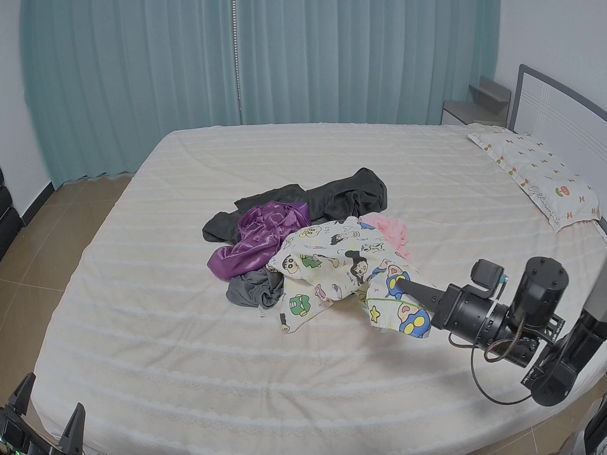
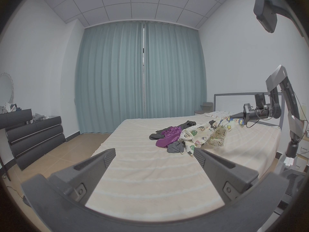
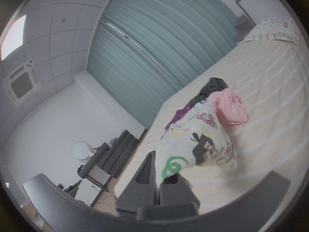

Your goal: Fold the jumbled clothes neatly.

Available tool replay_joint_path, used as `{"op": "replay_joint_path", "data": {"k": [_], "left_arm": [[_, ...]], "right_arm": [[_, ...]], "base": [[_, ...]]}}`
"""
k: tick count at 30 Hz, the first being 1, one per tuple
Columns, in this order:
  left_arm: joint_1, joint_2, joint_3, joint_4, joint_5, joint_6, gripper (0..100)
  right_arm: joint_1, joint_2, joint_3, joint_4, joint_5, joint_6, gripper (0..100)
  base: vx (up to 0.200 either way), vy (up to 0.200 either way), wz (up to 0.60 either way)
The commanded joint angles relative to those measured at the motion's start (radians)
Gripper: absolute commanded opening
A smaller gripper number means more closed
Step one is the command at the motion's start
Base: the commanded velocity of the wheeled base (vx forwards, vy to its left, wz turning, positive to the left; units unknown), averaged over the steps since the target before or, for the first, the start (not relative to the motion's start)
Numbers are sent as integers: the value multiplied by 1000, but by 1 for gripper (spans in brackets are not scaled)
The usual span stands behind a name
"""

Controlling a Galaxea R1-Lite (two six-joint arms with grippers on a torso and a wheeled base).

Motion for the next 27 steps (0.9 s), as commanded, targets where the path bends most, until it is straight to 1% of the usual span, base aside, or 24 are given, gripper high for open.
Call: {"op": "replay_joint_path", "data": {"k": [1, 2, 4, 5, 6, 7, 8, 10, 11, 12, 13, 14, 15, 16, 17, 18, 19, 20, 21, 22, 23, 24, 25, 27], "left_arm": [[-6, 166, -275, -15, -13, -168, 100], [-13, 251, -324, -30, -57, -212, 100], [-55, 350, -327, -34, -231, -178, 100], [-59, 356, -327, -34, -245, -175, 100], [-101, 451, -298, -30, -410, -149, 100], [-119, 516, -281, -36, -478, -145, 100], [-130, 588, -275, -44, -511, -138, 100], [-165, 754, -279, -62, -521, -91, 100], [-179, 790, -279, -70, -519, -69, 100], [-234, 929, -278, -104, -515, 15, 100], [-260, 999, -278, -128, -511, 50, 100], [-260, 999, -278, -128, -511, 50, 100], [-309, 1140, -275, -208, -511, 104, 100], [-339, 1202, -271, -252, -511, 115, 100], [-339, 1202, -271, -252, -511, 115, 100], [-386, 1300, -271, -331, -501, 119, 100], [-386, 1300, -271, -331, -501, 119, 100], [-437, 1406, -275, -426, -456, 118, 100], [-466, 1461, -276, -478, -430, 112, 100], [-466, 1461, -276, -478, -430, 112, 100], [-517, 1568, -271, -579, -383, 110, 100], [-520, 1576, -271, -587, -380, 110, 100], [-549, 1662, -268, -683, -343, 109, 100], [-566, 1745, -270, -791, -297, 93, 100]], "right_arm": [[57, -163, -6, -18, 14, -5, 0], [57, -174, -34, -18, 22, -8, 0], [57, -198, -92, -18, 25, -7, 0], [57, -200, -95, -18, 26, -7, 0], [59, -206, -129, -18, 28, -7, 0], [62, -204, -143, -18, 28, -7, 0], [68, -204, -151, -18, 28, -7, 0], [79, -201, -163, -18, 28, -7, 0], [79, -200, -169, -18, 28, -7, 0], [80, -203, -187, -18, 32, -7, 0], [80, -203, -198, -18, 35, -7, 0], [80, -203, -198, -18, 35, -7, 0], [82, -204, -227, 4, 38, -7, 0], [80, -207, -249, 19, 38, -7, 0], [80, -207, -249, 19, 38, -7, 0], [76, -217, -283, 42, 37, -5, 0], [76, -217, -283, 42, 37, -5, 0], [74, -220, -287, 57, 37, -5, 0], [80, -218, -283, 57, 35, -5, 0], [80, -218, -283, 57, 35, -5, 0], [90, -217, -275, 57, 37, -5, 0], [90, -217, -275, 57, 37, -5, 0], [93, -214, -275, 57, 37, -5, 0], [91, -212, -275, 57, 37, -5, 0]], "base": [[0, 0, 0], [0, 0, 0], [0, 0, 0], [0, 0, 0], [0, 0, 0], [0, 0, 0], [0, 0, 0], [0, 0, 0], [0, 0, 0], [0, 0, 0], [0, 0, 0], [0, 0, 0], [0, 0, 0], [0, 0, 0], [0, 0, 0], [0, 0, 0], [0, 0, 0], [0, 0, 0], [0, 0, 0], [0, 0, 0], [0, 0, 0], [0, 0, 0], [0, 0, 0], [0, 0, 0]]}}
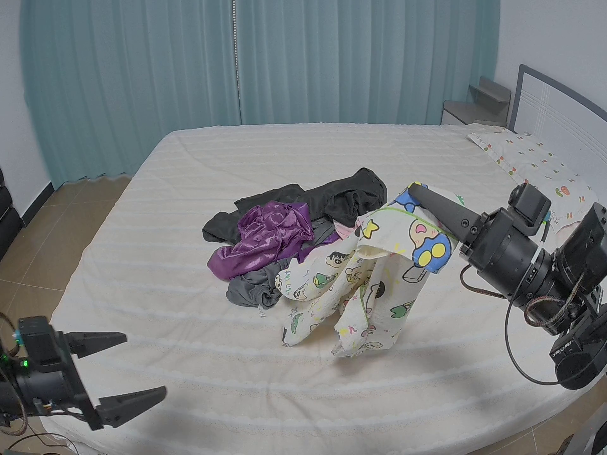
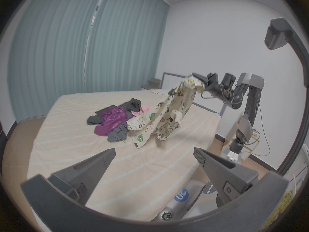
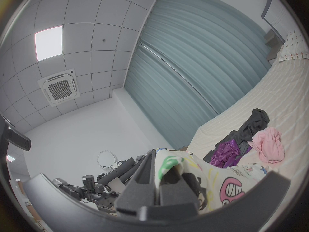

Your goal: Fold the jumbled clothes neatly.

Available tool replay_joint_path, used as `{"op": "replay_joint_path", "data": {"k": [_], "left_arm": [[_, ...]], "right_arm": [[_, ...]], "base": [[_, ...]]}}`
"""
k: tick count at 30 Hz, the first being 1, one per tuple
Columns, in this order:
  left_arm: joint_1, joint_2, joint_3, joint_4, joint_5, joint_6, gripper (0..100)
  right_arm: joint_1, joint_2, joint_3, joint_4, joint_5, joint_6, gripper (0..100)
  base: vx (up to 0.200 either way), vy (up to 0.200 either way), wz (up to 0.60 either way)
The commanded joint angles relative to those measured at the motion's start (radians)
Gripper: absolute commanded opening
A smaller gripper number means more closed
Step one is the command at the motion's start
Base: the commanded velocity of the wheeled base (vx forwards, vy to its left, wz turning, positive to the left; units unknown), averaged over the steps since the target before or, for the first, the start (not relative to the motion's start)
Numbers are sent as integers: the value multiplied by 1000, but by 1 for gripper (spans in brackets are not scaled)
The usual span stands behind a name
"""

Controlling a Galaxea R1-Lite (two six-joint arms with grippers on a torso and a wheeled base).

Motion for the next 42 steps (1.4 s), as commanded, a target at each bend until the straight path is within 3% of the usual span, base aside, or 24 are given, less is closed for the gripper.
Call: {"op": "replay_joint_path", "data": {"k": [1, 3, 4, 5, 6, 9, 15, 21, 32, 42], "left_arm": [[-278, 756, -15, -473, 92, 57, 100], [-337, 871, -19, -603, 210, -7, 100], [-337, 871, -19, -603, 210, -7, 100], [-386, 954, -23, -699, 298, -67, 100], [-404, 994, -24, -758, 322, -98, 100], [-413, 1109, -33, -924, 333, -141, 100], [-415, 1282, -70, -1113, 372, -145, 100], [-422, 1316, -107, -1136, 370, -220, 100], [-424, 1400, -207, -1137, 376, -226, 100], [-419, 1551, -388, -1202, 490, -228, 100]], "right_arm": [[21, -18, -83, 37, 7, 0, 0], [21, -24, -80, 37, 7, 0, 0], [21, -24, -80, 37, 7, 0, 0], [21, -26, -80, 37, 7, 0, 0], [19, -27, -80, 37, 7, 0, 0], [19, -26, -83, 38, 7, 0, 0], [18, -30, -81, 40, 4, 0, 0], [16, -20, -91, 42, 4, 0, 0], [16, -21, -103, 55, 4, 0, 0], [19, -21, -109, 58, 5, 0, 0]], "base": [[0, 0, 0], [0, 0, 0], [0, 0, 0], [0, 0, 0], [0, 0, 0], [0, 0, 0], [0, 0, 0], [0, 0, 0], [0, 0, 0], [0, 0, 0]]}}
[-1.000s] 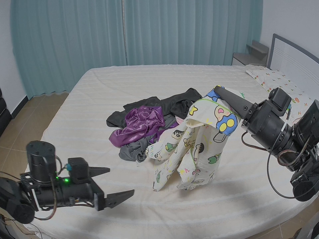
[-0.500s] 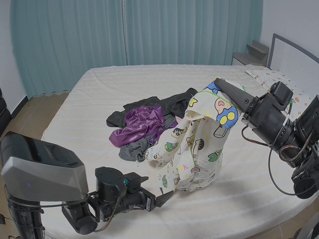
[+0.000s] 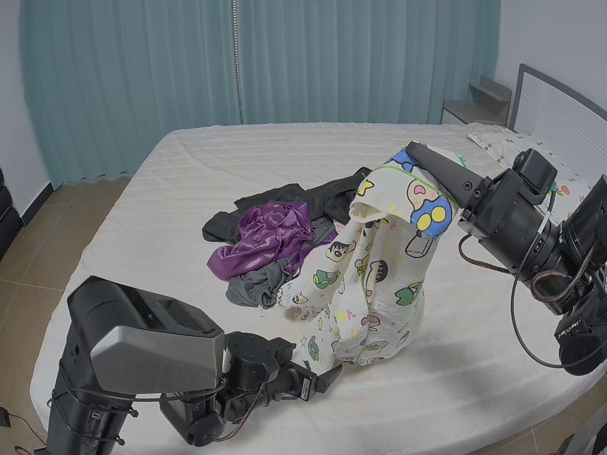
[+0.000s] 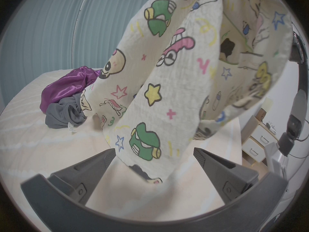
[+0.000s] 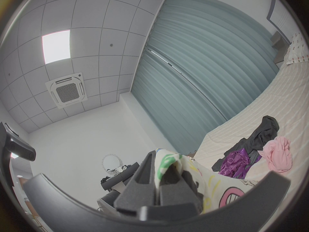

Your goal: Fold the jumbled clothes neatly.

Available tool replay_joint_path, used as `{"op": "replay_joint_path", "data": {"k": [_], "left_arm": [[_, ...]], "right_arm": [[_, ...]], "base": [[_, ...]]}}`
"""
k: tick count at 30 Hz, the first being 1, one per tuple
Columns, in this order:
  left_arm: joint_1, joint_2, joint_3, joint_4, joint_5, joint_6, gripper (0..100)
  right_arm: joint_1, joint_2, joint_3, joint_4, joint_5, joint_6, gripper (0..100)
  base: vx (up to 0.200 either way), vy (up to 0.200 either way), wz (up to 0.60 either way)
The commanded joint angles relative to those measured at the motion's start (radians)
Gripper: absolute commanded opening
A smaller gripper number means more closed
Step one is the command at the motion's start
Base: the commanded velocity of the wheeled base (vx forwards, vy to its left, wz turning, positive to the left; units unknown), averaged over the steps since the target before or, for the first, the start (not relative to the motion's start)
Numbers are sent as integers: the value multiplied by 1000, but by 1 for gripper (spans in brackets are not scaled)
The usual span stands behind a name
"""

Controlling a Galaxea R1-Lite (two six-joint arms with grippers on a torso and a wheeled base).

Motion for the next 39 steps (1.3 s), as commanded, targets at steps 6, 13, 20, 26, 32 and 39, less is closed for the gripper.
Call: {"op": "replay_joint_path", "data": {"k": [6, 13, 20, 26, 32, 39], "left_arm": [[1, 163, -164, -79, 89, -2, 100], [15, 168, -166, -80, 153, -16, 0], [50, 110, -131, -80, 210, -61, 0], [90, -59, 24, -80, 258, -108, 0], [141, -320, 144, -79, 245, -186, 0], [259, -529, 148, -48, 249, -176, 0]], "right_arm": [[1, 1, 0, 0, 1, 0, 0], [-16, 4, 11, -1, -3, 0, 0], [-67, 1, 29, 0, -4, 0, 0], [-177, 24, 94, -1, -4, -3, 0], [-271, 55, 131, 9, -6, -14, 0], [-355, 68, 114, 12, -6, -27, 0]], "base": [[0, 0, 0], [0, 0, 0], [0, 0, 0], [0, 0, 0], [0, 0, 0], [0, 0, 0]]}}
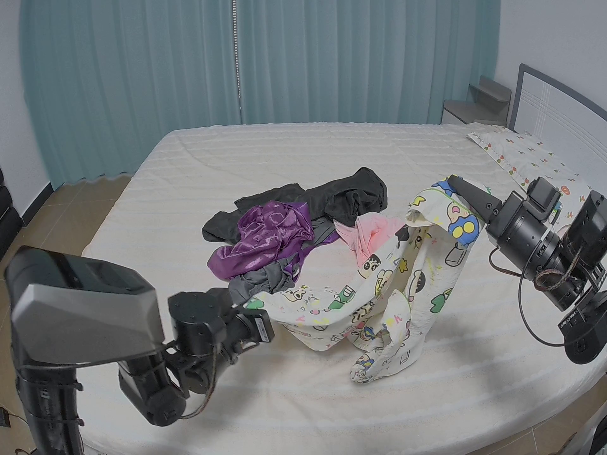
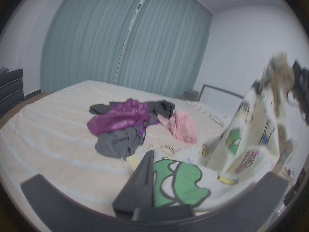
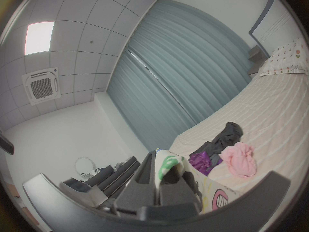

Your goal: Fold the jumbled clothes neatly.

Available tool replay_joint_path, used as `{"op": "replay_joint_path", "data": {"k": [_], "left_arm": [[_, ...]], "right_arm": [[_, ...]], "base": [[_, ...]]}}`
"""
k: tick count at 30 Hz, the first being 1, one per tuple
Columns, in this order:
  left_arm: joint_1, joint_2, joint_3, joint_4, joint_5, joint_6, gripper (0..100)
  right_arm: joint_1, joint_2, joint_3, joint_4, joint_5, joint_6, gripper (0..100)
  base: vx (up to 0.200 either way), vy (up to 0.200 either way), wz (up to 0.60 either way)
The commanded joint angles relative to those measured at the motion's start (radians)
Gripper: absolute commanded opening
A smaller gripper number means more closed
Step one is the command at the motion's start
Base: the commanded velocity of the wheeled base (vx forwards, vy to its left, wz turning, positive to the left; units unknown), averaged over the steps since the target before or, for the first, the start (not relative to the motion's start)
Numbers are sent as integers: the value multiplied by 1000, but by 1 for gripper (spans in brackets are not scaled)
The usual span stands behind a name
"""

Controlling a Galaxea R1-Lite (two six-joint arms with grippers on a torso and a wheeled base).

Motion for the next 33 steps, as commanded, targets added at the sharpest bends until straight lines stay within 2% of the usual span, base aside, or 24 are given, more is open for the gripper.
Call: {"op": "replay_joint_path", "data": {"k": [1, 2, 3, 4, 10, 13, 15, 16, 25, 28, 33], "left_arm": [[112, -257, 26, 23, 0, -7, 0], [112, -257, 26, 23, 0, -7, 0], [145, -339, -3, 94, 0, -5, 0], [145, -339, -3, 94, 0, -5, 0], [183, -515, -141, 310, 6, -4, 0], [181, -564, -176, 342, 6, -4, 0], [180, -572, -185, 347, 6, -4, 0], [180, -587, -228, 379, 11, -5, 0], [188, -670, -362, 502, 48, -5, 0], [188, -682, -359, 511, 69, -5, 0], [158, -671, -228, 509, 71, -16, 0]], "right_arm": [[-85, 29, -2, 6, 1, -20, 0], [-85, 29, -2, 6, 1, -20, 0], [-105, 27, -26, 21, 1, -67, 0], [-105, 27, -26, 21, 1, -67, 0], [-99, -39, -163, 141, -18, -78, 0], [-67, -60, -242, 211, -65, -78, 0], [-61, -63, -256, 222, -72, -78, 0], [-38, -71, -298, 251, -90, -79, 0], [5, -111, -405, 319, -95, -81, 0], [27, -120, -360, 323, -95, -81, 0], [36, -92, -284, 320, -96, -112, 0]], "base": [[0, 0, 0], [0, 0, 0], [0, 0, 0], [0, 0, 0], [0, 0, 0], [0, 0, 0], [0, 0, 0], [0, 0, 0], [0, 0, 0], [0, 0, 0], [0, 0, 0]]}}
